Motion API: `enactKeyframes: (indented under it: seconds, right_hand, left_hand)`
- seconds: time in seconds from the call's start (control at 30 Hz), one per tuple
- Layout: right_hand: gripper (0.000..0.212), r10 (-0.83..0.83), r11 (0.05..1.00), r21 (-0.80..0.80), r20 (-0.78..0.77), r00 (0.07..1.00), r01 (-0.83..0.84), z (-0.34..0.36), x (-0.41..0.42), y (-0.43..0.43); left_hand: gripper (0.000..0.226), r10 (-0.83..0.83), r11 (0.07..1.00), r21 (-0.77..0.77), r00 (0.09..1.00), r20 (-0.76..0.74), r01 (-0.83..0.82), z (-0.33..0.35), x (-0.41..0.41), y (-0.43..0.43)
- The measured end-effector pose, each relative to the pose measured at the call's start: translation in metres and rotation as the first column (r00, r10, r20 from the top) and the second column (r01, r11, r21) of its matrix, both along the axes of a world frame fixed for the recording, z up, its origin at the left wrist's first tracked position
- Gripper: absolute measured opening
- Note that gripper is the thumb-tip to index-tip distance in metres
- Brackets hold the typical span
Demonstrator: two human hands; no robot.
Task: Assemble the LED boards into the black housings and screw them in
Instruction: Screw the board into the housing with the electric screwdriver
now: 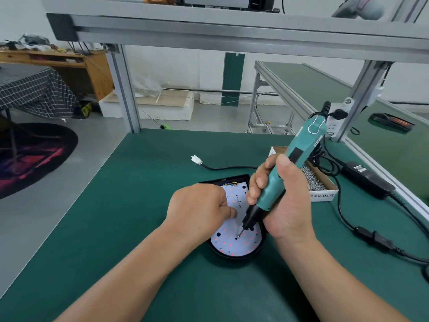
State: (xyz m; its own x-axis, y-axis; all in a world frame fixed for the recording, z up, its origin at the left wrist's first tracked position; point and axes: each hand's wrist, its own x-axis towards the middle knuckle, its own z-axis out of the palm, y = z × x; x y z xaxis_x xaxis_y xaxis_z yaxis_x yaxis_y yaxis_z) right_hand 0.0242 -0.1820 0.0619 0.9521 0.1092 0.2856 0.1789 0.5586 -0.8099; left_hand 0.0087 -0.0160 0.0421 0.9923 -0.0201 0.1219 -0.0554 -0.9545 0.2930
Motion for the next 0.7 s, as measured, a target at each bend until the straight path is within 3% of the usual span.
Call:
enactKeyframes:
  seconds: [0.3, 0.47, 0.6, 0.7]
  right_hand:
    - [0.027, 0.097, 0.992, -0.094, 0.142, 0.985, -0.084, 0.004, -0.005, 0.008]
    - [0.024, 0.19, 0.948, -0.303, 0.273, 0.943, -0.103, 0.003, -0.01, 0.015]
    - [0.025, 0.268, 0.908, -0.388, 0.238, 0.934, -0.161, 0.002, -0.011, 0.02]
    - [0.044, 0.314, 0.901, -0.374, 0.216, 0.924, -0.219, 0.002, -0.01, 0.019]
  left_hand:
    - [0.038, 0.01, 0.998, 0.067, 1.0, -0.024, -0.008, 0.004, 0.001, -0.003]
    - [0.026, 0.028, 0.984, 0.174, 1.0, 0.006, -0.029, 0.006, 0.0, -0.005]
    - [0.028, 0.009, 0.99, 0.141, 1.0, -0.019, -0.006, 0.01, -0.002, -0.007]
    - [0.027, 0.008, 0.994, 0.108, 0.999, -0.051, -0.003, 0.011, -0.003, -0.005]
